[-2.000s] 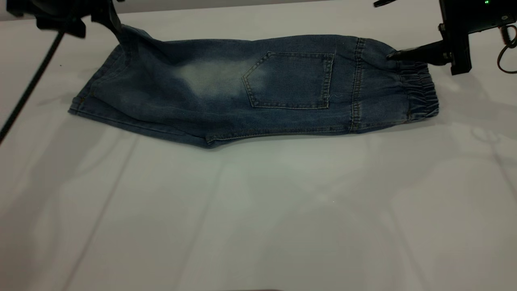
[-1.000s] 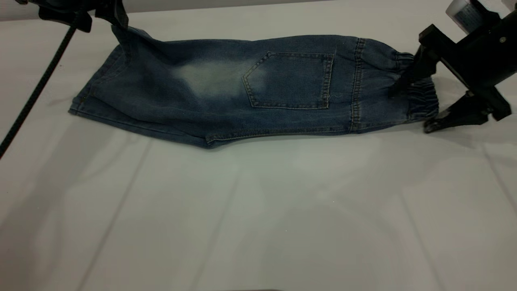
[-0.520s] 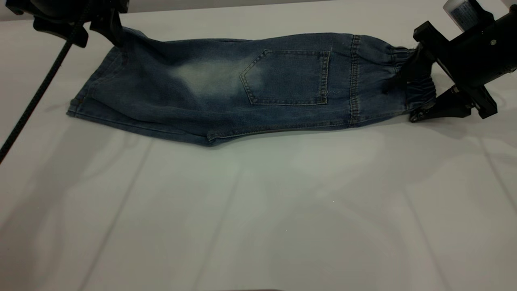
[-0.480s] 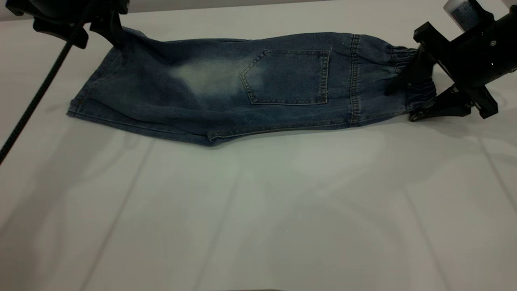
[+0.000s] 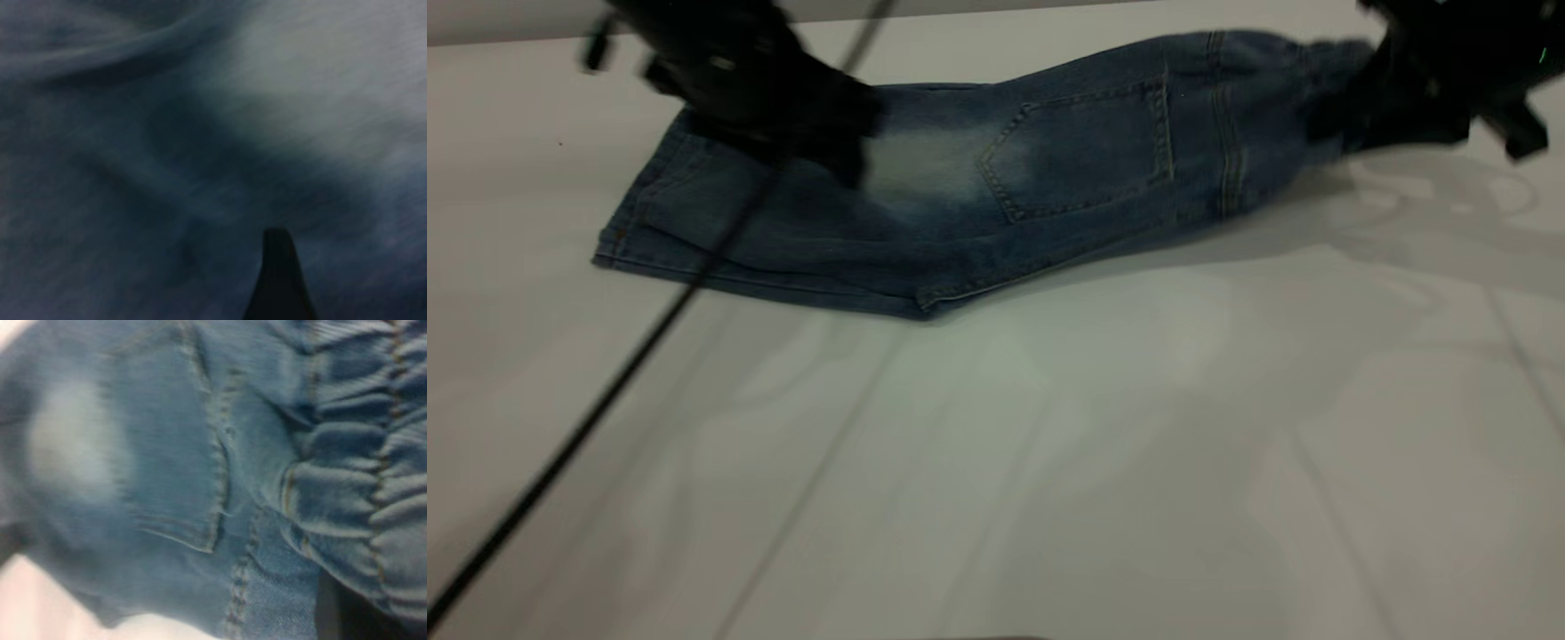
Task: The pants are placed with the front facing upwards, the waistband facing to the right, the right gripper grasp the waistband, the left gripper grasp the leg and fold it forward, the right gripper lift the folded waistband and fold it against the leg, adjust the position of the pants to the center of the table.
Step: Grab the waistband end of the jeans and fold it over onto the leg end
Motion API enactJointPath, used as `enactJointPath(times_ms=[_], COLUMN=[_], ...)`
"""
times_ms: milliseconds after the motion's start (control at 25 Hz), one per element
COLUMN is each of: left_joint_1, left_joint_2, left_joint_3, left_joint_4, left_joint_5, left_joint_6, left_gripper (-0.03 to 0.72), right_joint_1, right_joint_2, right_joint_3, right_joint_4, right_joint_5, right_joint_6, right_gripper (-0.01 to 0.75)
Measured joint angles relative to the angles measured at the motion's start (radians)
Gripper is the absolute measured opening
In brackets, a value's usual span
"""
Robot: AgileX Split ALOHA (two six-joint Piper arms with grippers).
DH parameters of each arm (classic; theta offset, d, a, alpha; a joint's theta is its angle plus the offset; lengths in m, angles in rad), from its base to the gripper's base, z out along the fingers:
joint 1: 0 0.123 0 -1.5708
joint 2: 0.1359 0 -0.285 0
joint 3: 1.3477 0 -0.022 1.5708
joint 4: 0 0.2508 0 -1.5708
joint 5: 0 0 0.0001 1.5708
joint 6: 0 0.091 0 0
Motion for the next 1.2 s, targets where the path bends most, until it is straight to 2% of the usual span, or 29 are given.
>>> enactJointPath(times_ms=[120,240,520,760,920,1200], left_joint_1=[-0.072,-0.130,-0.214,-0.285,-0.258,-0.096], left_joint_2=[0.039,0.088,0.159,0.161,0.124,0.041], left_joint_3=[-0.023,-0.051,-0.074,-0.077,-0.077,-0.077], left_joint_4=[-0.036,-0.043,-0.047,-0.048,-0.046,-0.026], left_joint_5=[-0.063,-0.081,-0.112,-0.133,-0.092,0.055], left_joint_6=[0.001,0.001,0.001,0.001,0.016,0.031], left_gripper=[0.477,0.477,0.477,0.477,0.477,0.477], right_joint_1=[0.000,0.000,0.001,0.001,0.001,0.001], right_joint_2=[-0.055,-0.105,-0.241,-0.279,-0.279,-0.279], right_joint_3=[0.001,0.003,0.003,0.003,0.003,0.003], right_joint_4=[0.000,-0.001,0.014,0.022,0.022,0.025], right_joint_5=[0.042,0.085,0.193,0.243,0.245,0.251], right_joint_6=[-0.007,-0.012,-0.071,-0.101,-0.104,-0.114], right_gripper=[0.076,0.076,0.076,0.076,0.076,0.076])
